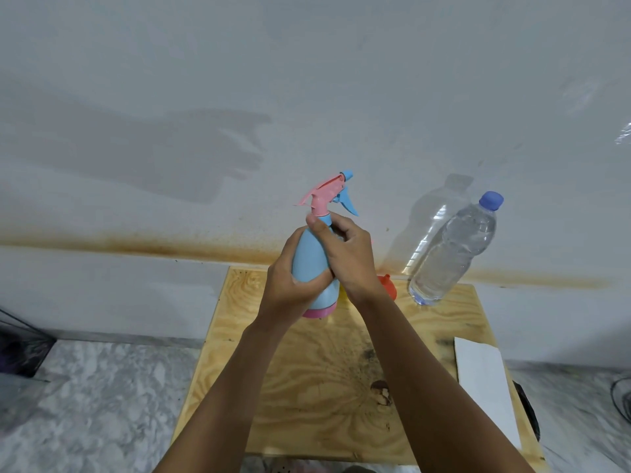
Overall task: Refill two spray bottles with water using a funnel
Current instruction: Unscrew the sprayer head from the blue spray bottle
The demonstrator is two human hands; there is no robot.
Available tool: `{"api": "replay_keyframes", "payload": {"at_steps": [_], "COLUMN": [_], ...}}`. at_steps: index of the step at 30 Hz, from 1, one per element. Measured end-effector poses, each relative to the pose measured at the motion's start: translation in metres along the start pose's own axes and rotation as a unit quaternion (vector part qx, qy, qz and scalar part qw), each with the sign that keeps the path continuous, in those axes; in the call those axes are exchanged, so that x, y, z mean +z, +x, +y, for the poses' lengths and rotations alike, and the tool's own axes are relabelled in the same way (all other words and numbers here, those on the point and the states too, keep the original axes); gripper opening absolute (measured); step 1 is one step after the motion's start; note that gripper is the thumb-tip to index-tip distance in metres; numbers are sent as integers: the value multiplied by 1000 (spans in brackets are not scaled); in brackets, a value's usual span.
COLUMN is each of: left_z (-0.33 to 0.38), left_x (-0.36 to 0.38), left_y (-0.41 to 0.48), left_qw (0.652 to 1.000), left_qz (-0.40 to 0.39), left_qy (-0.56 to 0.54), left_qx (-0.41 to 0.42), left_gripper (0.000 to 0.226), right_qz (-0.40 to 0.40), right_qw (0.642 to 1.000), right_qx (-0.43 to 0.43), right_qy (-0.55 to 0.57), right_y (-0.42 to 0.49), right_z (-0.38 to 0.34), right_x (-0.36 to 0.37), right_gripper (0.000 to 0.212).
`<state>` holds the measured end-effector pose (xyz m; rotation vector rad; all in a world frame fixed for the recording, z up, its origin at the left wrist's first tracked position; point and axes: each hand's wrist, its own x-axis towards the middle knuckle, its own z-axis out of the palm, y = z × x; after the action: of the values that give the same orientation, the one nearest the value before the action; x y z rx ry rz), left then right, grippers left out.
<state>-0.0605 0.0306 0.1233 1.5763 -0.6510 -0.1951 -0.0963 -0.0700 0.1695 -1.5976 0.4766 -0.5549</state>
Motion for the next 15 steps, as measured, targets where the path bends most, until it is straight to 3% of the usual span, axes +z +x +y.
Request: {"api": "replay_keyframes", "payload": {"at_steps": [10, 15], "left_z": [-15, -40], "left_x": [0, -2], "left_y": [-2, -9], "left_qw": [999, 996], "left_qz": [1, -3], "left_qy": [10, 44], "left_qx": [-51, -82], "left_gripper": [66, 64], "right_qz": [37, 95], "right_qw": [998, 992], "right_qx": [-39, -58], "right_qy": [39, 59], "right_y": [5, 10], "right_z": [-11, -17], "right_x": [-7, -20], "right_gripper": [17, 9]}}
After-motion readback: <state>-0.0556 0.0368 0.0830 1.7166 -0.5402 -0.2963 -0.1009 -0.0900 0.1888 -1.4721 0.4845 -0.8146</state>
